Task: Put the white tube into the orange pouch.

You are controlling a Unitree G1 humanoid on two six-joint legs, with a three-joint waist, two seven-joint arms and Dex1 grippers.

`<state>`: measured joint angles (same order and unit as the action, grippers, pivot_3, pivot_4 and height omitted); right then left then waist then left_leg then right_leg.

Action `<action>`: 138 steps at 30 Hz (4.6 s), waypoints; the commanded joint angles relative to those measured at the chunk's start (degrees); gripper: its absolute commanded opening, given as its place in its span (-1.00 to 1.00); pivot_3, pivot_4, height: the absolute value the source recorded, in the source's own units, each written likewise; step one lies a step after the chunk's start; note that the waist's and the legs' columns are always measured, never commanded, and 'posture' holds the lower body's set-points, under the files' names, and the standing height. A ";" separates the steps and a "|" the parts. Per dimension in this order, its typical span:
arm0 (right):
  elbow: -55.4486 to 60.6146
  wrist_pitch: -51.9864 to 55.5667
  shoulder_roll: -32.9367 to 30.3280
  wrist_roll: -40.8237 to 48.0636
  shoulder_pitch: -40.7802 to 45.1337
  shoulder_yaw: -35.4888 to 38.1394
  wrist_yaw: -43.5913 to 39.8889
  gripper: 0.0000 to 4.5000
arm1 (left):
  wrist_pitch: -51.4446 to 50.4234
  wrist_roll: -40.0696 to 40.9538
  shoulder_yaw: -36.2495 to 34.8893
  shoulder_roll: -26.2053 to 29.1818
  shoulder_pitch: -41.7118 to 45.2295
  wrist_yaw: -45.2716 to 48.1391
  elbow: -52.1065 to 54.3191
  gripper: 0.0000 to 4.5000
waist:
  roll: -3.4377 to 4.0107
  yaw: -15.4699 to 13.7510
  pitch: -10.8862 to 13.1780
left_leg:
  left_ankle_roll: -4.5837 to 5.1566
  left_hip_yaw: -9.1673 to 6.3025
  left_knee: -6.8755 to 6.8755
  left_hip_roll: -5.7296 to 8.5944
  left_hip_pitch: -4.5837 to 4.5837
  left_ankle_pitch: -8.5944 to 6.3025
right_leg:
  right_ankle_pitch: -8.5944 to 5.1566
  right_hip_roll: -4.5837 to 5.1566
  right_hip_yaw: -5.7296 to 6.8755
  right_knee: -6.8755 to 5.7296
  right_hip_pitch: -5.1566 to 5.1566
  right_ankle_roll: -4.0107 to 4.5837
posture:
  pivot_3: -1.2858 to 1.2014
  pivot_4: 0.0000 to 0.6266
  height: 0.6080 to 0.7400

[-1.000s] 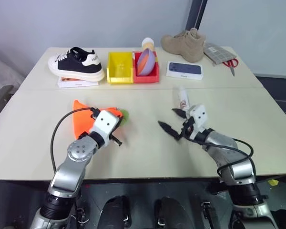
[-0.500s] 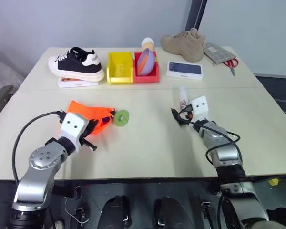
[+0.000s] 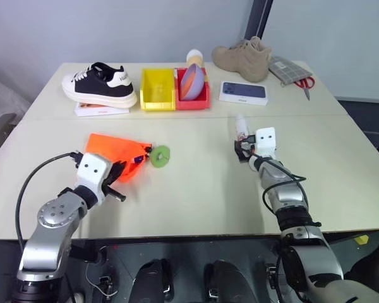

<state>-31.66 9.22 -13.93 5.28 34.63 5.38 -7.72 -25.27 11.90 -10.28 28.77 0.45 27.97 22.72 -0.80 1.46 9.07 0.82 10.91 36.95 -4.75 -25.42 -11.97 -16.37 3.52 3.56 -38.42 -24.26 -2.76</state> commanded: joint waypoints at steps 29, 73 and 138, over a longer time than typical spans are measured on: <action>40.06 4.87 -10.00 7.95 -15.13 -14.64 -34.86 -0.47 | 2.38 1.40 1.30 -2.05 1.91 -0.37 -0.01 -1.00 | 0.00 0.95 0.01 | 0.10 -0.05 -0.13 0.00 0.01 -0.07 | -0.03 0.02 0.01 0.04 -0.01 -0.03 | 0.03 -0.52 1.00; 24.38 1.69 6.66 -4.66 0.22 -31.49 -38.53 -0.47 | -11.07 18.67 8.34 1.66 -1.43 8.15 16.62 -1.00 | 0.00 1.05 0.01 | -0.14 -0.07 -0.08 -0.01 -0.01 -0.10 | -0.03 0.04 0.02 0.03 -0.04 0.04 | 0.03 -0.52 1.00; 19.98 17.19 4.60 1.56 0.58 -16.23 -27.24 -0.98 | -9.83 28.85 -3.85 6.28 -9.16 10.15 10.86 0.32 | 0.00 2.32 0.01 | -0.44 -0.08 -0.76 0.04 0.04 0.07 | -0.08 0.03 0.03 0.30 -0.20 0.35 | 0.03 -0.52 1.00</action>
<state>-15.13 27.17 -8.62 6.88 35.08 -12.91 -36.00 -36.59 40.83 -14.14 35.20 -9.02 38.28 33.09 -0.80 3.78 9.08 0.38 10.83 36.19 -4.71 -25.38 -11.89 -16.46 3.55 3.58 -38.11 -24.46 -2.41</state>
